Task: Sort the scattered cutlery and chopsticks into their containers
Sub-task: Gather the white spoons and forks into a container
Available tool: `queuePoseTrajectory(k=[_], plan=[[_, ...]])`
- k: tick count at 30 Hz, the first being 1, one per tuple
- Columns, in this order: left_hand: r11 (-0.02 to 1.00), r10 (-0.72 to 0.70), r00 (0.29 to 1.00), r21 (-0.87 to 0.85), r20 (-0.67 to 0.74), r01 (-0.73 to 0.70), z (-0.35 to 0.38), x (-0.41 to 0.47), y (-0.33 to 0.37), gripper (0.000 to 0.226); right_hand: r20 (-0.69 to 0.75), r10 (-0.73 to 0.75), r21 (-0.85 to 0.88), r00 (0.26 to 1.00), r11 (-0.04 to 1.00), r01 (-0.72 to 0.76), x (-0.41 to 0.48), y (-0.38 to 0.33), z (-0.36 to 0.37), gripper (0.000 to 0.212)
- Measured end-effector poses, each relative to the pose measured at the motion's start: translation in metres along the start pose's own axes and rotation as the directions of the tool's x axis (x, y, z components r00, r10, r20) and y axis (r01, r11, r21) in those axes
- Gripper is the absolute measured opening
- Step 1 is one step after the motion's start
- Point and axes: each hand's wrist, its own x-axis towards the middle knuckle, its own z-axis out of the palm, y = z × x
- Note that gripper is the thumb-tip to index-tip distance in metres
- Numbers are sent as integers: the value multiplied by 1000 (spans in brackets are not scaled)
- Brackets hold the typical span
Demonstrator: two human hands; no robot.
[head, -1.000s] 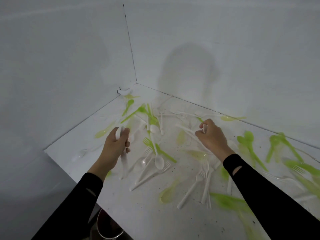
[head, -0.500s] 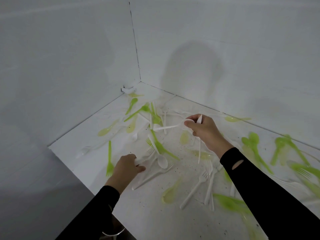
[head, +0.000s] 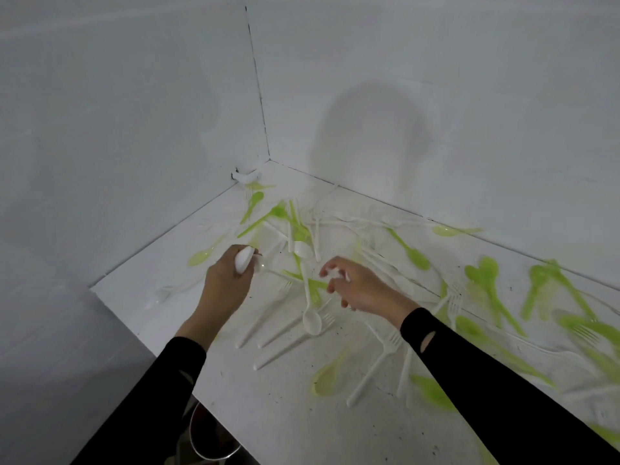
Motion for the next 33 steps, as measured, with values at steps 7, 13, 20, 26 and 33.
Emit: queuePoseTrajectory(k=[7, 13, 20, 26, 33], plan=[[948, -9, 1000, -320, -22, 2, -1, 8, 20, 19, 237, -108, -725, 965, 642, 250, 1, 10, 43, 46], [921, -5, 1000, -389, -16, -2, 9, 8, 34, 21, 143, -254, -838, 956, 482, 254, 5, 24, 43, 28], [965, 29, 966, -259, 259, 40, 55, 13, 49, 56, -324, -43, -142, 945, 990, -4, 4, 15, -4, 28], [945, 145, 923, -328, 357, -22, 108, 16, 87, 23, -167, 23, 343, 986, 938, 36, -5, 13, -36, 19], [947, 243, 909, -287, 339, -146, 150, 56, 110, 15, -407, 225, -209, 885, 921, -330, -9, 90, -78, 43]])
